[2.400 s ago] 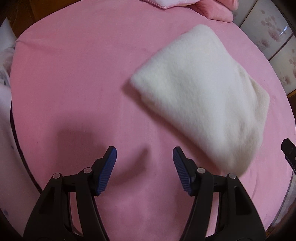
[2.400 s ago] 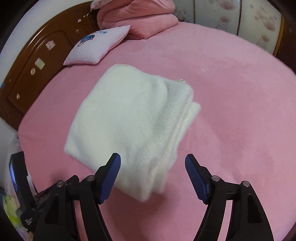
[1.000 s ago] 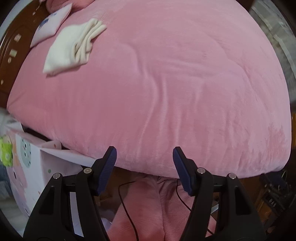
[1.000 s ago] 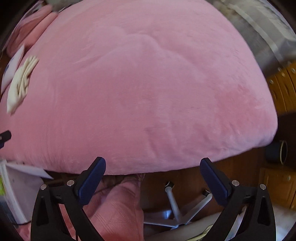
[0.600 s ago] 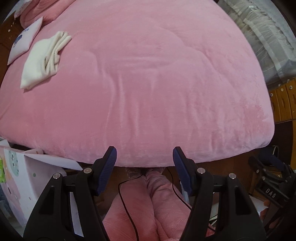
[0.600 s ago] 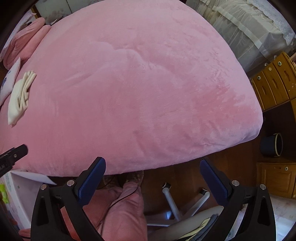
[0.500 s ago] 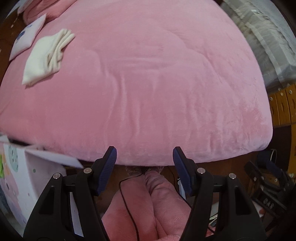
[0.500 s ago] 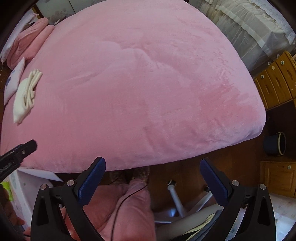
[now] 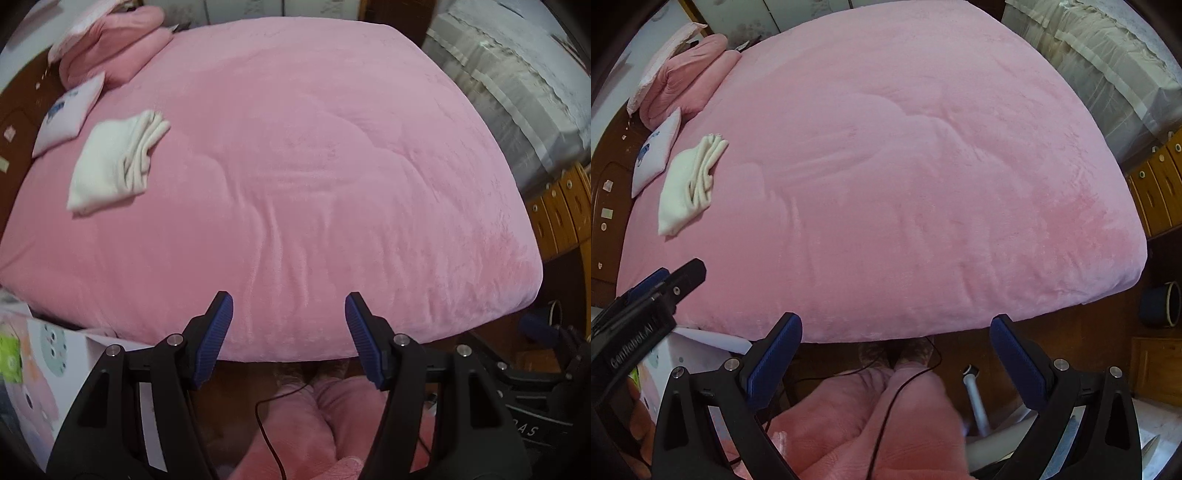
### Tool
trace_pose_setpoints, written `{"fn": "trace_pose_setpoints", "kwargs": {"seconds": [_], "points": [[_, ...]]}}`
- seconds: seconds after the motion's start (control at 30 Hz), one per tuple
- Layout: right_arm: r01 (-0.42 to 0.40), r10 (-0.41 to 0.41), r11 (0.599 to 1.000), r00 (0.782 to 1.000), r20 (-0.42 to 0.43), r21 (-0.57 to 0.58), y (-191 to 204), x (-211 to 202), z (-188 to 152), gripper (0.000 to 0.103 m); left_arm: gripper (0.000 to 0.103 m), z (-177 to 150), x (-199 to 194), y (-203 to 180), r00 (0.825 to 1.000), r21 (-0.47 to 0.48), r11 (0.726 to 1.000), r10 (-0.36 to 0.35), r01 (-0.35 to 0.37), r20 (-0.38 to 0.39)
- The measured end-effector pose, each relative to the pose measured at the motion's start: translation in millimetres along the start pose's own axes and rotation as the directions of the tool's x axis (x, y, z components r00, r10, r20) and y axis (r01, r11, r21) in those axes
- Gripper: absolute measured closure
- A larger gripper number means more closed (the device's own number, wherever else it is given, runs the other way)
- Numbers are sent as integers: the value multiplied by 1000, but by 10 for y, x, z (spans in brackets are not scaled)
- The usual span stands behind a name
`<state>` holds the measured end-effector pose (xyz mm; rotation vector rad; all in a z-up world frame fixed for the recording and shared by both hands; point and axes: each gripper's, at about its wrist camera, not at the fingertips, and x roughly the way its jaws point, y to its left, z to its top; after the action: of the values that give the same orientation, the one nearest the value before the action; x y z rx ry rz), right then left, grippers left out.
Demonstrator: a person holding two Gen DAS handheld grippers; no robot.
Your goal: Fold large clothes
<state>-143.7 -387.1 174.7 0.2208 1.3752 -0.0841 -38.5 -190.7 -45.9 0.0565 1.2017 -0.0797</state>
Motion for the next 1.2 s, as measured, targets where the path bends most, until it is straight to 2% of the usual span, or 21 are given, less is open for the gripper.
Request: {"fn": "trace_pose_setpoints", "kwargs": {"seconds": [0.1, 0.23, 0.33, 0.5, 0.57, 0.6, 0.63, 0.73, 0.87, 0.93, 1.0, 1.2], "points": [[3, -3, 999, 1000, 6, -32, 183, -47, -47, 1, 43, -32, -73, -11, 1000, 28, 1000, -7, 7, -8], [-12, 15, 998, 999, 41, -68, 226, -126, -3, 1, 43, 37, -174, -14, 1000, -26, 999, 26, -25, 18], [-22, 30, 993, 998, 60, -120, 283, -252, 60, 1, 43, 84, -259, -62, 999, -78, 997, 13, -10, 36], [-5, 27, 984, 992, 123, -176, 327, -495, 158, 1, 42, 125, -505, -189, 993, -86, 995, 50, -41, 104], [-25, 51, 982, 990, 135, -189, 369, -589, 188, 1, 32, 122, -617, -246, 987, -83, 995, 67, -55, 144], [-22, 52, 980, 988, 146, -198, 378, -628, 201, 1, 23, 118, -656, -264, 986, -86, 995, 65, -52, 156], [-16, 50, 979, 986, 161, -205, 392, -674, 200, 1, 20, 110, -689, -273, 984, -87, 995, 61, -46, 166], [-19, 58, 979, 981, 188, -203, 380, -787, 200, 1, 20, 108, -745, -308, 983, -95, 994, 71, -55, 171], [-14, 59, 979, 974, 217, -203, 362, -912, 97, 1, 17, 38, -760, -280, 986, -132, 991, 51, -30, 159], [-24, 72, 975, 974, 214, -221, 360, -942, -11, 1, 6, 11, -742, -290, 988, -133, 991, 39, -20, 147], [-32, 80, 976, 973, 216, -217, 337, -977, -100, 0, 1, -18, -725, -303, 989, -134, 991, 42, -23, 141], [-5, 43, 987, 972, 230, -163, 95, -1064, -164, 0, 1, -87, -714, -356, 989, -126, 992, 37, -19, 144]]}}
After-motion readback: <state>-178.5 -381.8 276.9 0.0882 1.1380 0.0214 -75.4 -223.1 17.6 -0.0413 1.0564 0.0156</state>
